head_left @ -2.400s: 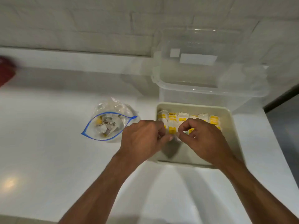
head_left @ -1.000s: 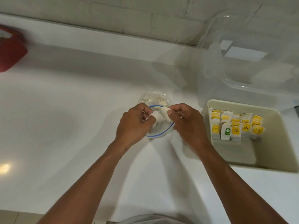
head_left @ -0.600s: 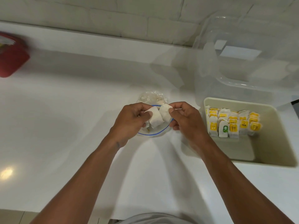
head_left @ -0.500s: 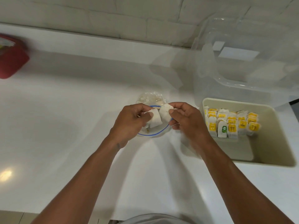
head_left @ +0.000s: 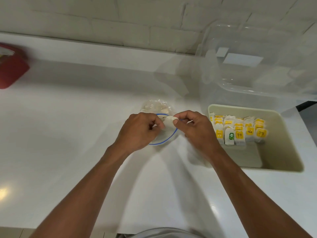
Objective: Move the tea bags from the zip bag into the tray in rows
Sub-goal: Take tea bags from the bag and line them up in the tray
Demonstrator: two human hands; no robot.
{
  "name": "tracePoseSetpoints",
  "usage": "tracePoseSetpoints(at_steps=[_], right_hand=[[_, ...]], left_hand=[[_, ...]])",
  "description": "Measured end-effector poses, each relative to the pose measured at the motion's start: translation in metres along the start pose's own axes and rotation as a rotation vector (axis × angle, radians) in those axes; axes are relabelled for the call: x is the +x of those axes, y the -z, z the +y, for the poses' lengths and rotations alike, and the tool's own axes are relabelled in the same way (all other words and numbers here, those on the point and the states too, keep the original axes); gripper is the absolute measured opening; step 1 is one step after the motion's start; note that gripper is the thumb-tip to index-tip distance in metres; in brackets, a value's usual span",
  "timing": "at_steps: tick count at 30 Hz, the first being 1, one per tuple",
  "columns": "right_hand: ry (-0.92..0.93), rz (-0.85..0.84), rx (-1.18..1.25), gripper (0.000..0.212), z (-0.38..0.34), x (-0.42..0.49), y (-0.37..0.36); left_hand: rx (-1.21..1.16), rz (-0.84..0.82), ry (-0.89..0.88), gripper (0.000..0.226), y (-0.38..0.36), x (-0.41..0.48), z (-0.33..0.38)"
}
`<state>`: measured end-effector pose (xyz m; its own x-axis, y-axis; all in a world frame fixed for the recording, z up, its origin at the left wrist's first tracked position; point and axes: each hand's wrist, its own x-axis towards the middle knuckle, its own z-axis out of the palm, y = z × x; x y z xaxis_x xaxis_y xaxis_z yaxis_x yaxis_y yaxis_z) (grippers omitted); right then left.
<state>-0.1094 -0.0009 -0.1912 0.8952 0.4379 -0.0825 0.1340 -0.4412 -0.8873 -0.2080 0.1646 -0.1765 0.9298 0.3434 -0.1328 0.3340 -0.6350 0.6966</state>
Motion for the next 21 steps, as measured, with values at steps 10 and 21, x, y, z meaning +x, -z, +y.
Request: tracePoseSetpoints(at_steps=[10, 21], right_hand=[[0.057, 0.012, -0.084, 0.008, 0.001, -0.004, 0.009], [0.116, -0.035, -0.041, 0.004, 0.001, -0.020, 0.053]], left_hand=[[0.362, 0.136, -0.068, 0.018, -0.002, -0.006, 0.005], [0.370, 0.085, -0.224, 0.012, -0.003, 0.002, 0.033]])
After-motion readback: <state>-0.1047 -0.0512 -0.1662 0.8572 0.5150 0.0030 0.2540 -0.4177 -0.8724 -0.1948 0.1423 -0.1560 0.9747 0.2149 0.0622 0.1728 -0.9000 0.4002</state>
